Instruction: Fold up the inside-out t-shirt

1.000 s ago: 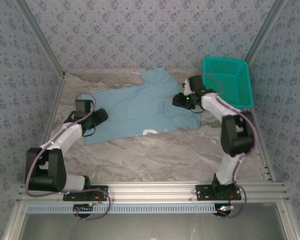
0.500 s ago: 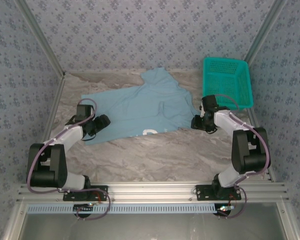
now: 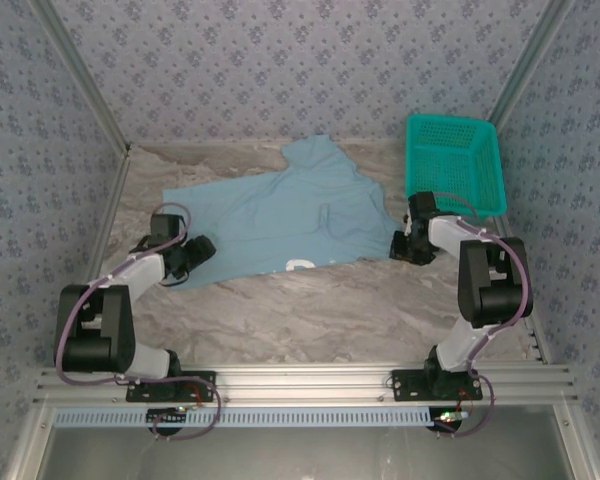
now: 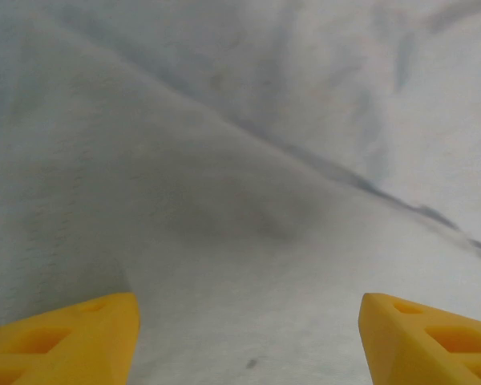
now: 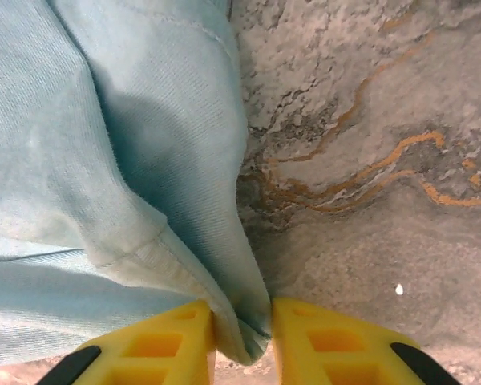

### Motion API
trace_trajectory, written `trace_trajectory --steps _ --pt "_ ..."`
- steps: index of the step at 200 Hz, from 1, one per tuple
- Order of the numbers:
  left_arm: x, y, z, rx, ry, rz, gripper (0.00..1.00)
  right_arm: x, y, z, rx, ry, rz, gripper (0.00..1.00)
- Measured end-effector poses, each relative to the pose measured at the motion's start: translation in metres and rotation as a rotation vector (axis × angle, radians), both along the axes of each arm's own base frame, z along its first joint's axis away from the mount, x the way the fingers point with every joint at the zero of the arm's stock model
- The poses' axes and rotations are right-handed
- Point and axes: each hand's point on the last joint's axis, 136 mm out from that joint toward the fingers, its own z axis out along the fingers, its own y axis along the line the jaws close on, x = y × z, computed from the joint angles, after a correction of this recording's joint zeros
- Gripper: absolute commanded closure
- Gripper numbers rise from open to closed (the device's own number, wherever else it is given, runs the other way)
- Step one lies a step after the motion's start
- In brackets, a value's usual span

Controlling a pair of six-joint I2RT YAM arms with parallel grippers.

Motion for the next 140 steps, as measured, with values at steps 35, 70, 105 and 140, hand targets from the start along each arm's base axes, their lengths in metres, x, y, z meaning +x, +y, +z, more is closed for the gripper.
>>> trace_trajectory --steps 35,70,105,140 --pt "-0.001 0.007 -0.008 0.016 0.007 0.021 0.28 -0.001 -0.003 0.0 0.003 0.013 -0.012 0.88" --pt "0.001 0.007 -0.008 0.017 -0.008 0.022 0.28 0.0 -0.008 0.001 0.004 0.012 -0.027 0.94" --pt "-0.008 0.005 -0.008 0.009 -0.028 0.017 0.28 -0.017 -0.014 0.002 -0.021 0.051 -0.049 0.96" --pt "-0.028 -0.002 -0.008 -0.009 -0.033 0.007 0.28 -0.05 -0.018 0.001 -0.028 0.096 -0.079 0.97"
